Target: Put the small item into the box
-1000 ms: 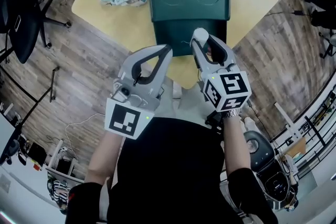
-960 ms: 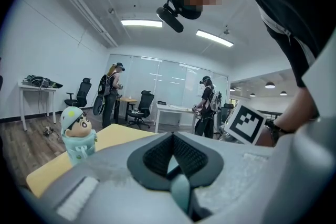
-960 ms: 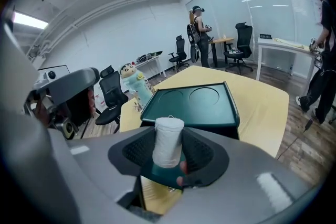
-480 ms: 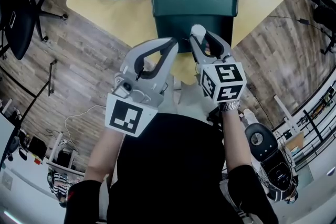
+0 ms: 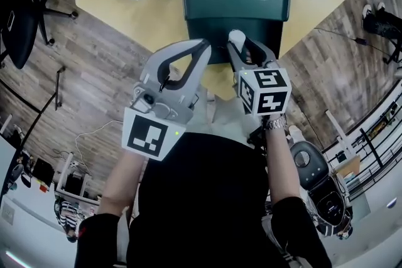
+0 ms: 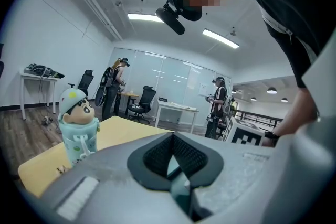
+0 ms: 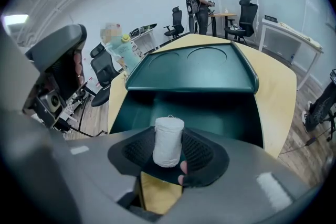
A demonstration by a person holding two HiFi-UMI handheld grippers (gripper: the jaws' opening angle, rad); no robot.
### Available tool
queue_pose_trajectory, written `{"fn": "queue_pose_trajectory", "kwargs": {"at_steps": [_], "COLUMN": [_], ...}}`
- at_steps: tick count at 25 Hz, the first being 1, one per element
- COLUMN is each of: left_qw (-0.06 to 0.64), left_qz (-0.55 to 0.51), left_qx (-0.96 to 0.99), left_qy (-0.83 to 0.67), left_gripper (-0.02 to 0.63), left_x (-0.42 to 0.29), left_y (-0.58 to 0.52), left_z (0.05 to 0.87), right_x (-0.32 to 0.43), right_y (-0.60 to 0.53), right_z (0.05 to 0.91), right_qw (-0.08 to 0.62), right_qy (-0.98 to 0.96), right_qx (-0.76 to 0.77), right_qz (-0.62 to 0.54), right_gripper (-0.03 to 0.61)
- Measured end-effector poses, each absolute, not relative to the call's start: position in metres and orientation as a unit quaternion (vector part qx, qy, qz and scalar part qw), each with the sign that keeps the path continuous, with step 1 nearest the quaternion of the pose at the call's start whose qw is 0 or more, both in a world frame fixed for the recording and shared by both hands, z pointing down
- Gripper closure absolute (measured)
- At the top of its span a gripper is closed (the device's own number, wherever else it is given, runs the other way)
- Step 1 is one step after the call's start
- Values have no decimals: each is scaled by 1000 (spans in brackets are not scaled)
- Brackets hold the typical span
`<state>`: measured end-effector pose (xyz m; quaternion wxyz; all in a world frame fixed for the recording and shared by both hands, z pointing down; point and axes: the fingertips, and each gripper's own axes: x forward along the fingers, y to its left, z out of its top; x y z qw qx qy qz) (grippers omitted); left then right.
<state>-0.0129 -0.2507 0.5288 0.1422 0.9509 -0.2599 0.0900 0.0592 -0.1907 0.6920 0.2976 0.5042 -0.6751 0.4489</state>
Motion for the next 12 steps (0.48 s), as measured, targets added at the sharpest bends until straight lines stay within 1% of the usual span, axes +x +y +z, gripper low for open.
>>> {"fn": "queue_pose_trajectory", "kwargs": {"at_steps": [12], "left_qw": [151], "left_qz": [89], "left_qx": [949], "left_qy": [-262], "left_gripper": [612], "left_x": [-12], "left_y": [-254], "left_z": [533], "right_x": [58], "right_y": [-190], "right_z": [705], "right_qw": [329], "right_qy": [-664], "right_qx": [485], "right_qz": [465], "right_gripper": [411]}}
